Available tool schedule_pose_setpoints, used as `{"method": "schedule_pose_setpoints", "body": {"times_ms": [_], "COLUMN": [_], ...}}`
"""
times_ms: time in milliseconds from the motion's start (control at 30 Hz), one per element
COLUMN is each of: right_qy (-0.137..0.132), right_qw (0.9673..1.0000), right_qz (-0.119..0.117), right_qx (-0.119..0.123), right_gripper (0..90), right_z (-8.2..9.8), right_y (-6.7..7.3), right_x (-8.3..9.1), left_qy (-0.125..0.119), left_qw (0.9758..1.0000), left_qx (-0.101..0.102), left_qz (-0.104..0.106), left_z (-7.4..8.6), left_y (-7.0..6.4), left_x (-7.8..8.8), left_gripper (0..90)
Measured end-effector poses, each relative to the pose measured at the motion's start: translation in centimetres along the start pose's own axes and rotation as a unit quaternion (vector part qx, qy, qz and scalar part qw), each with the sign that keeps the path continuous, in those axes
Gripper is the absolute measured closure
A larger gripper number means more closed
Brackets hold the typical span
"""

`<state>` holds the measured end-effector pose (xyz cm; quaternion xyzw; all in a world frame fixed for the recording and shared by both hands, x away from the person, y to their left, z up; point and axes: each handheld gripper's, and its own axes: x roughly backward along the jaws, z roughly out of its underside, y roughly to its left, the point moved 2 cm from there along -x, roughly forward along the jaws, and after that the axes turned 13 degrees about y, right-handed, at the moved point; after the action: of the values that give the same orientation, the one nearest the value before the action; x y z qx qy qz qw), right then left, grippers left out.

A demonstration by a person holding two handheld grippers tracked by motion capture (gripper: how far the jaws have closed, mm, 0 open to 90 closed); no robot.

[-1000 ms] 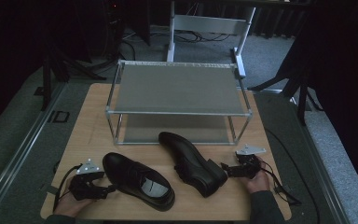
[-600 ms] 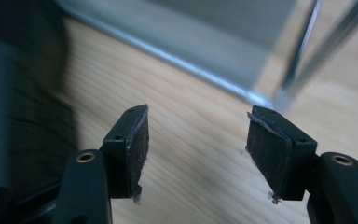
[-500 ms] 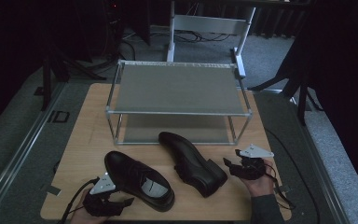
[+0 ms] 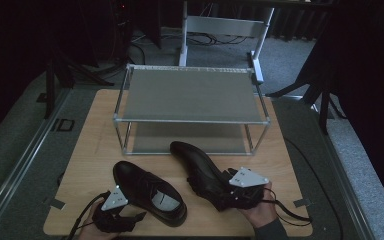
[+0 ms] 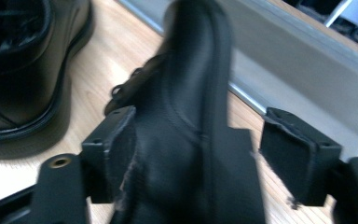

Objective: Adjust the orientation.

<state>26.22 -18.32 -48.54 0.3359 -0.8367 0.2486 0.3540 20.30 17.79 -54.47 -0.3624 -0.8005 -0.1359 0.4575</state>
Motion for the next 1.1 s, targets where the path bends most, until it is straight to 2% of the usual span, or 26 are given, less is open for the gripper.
{"method": "schedule_pose_setpoints", "body": {"times_ms": [67,133,333,367,467,533,633,700,733,833,867,900,933,967,1000,1100], "right_qy": [0.003,0.026,0.029,0.038,0.039,0.042,0.044,0.056,0.059,0.06,0.057,0.057,0.058,0.058,0.054,0.051], "right_qw": [0.9999,0.9989,0.9984,0.9977,0.9973,0.9959,0.9951,0.9924,0.9916,0.9924,0.9942,0.9942,0.9959,0.9959,0.9971,0.9975], "right_qz": [0.005,0.014,0.002,0.011,0.016,0.029,0.039,0.065,0.075,0.071,0.059,0.059,0.043,0.043,0.034,0.03], "right_qx": [0.009,0.035,0.049,0.056,0.06,0.074,0.08,0.088,0.088,0.081,0.069,0.069,0.056,0.056,0.043,0.038], "right_gripper": [23.0,19.7,19.2,18.4,18.5,18.5,18.7,18.7,18.8,18.6,18.1,18.1,18.3,18.3,20.0,22.9], "right_z": [-0.1,-0.1,0.0,0.1,0.1,0.2,0.2,0.3,0.3,0.3,0.2,0.2,0.0,0.0,-0.1,-0.2], "right_y": [0.5,1.5,2.0,2.1,2.2,2.2,2.2,2.0,1.9,1.3,0.6,0.6,-0.2,-0.2,-1.0,-1.2], "right_x": [-0.3,-1.3,-1.8,-2.2,-2.2,-2.3,-2.4,-2.6,-2.7,-2.8,-2.8,-2.8,-2.8,-2.8,-2.7,-2.6], "left_qy": [-0.001,-0.004,-0.004,-0.004,-0.005,-0.005,-0.016,-0.022,-0.022,-0.031,-0.03,-0.03,-0.03,-0.03,-0.03,-0.031], "left_qw": [1.0,1.0,1.0,1.0,1.0,1.0,0.9998,0.9997,0.9997,0.9995,0.9995,0.9995,0.9995,0.9995,0.9995,0.9995], "left_qx": [0.001,0.005,0.002,0.001,0.0,-0.001,0.003,0.005,0.005,0.008,0.009,0.009,0.009,0.009,0.009,0.009], "left_qz": [0.0,-0.002,-0.003,-0.003,-0.002,0.001,0.007,0.004,0.004,0.004,0.004,0.004,0.003,0.003,0.001,0.001], "left_z": [0.0,-0.1,0.0,0.0,0.0,0.1,0.3,0.4,0.4,0.5,0.5,0.5,0.5,0.5,0.5,0.5], "left_y": [0.1,0.2,0.2,0.2,0.3,0.4,0.6,0.7,0.7,0.8,1.0,1.0,1.0,1.0,1.0,1.0], "left_x": [0.0,-0.1,0.0,0.0,0.0,0.0,0.1,0.3,0.3,0.6,0.6,0.6,0.6,0.6,0.6,0.6], "left_gripper": [35.2,35.2,35.4,35.3,35.4,35.4,35.6,35.6,35.6,35.6,35.6,35.6,35.6,35.6,35.6,35.6]}}
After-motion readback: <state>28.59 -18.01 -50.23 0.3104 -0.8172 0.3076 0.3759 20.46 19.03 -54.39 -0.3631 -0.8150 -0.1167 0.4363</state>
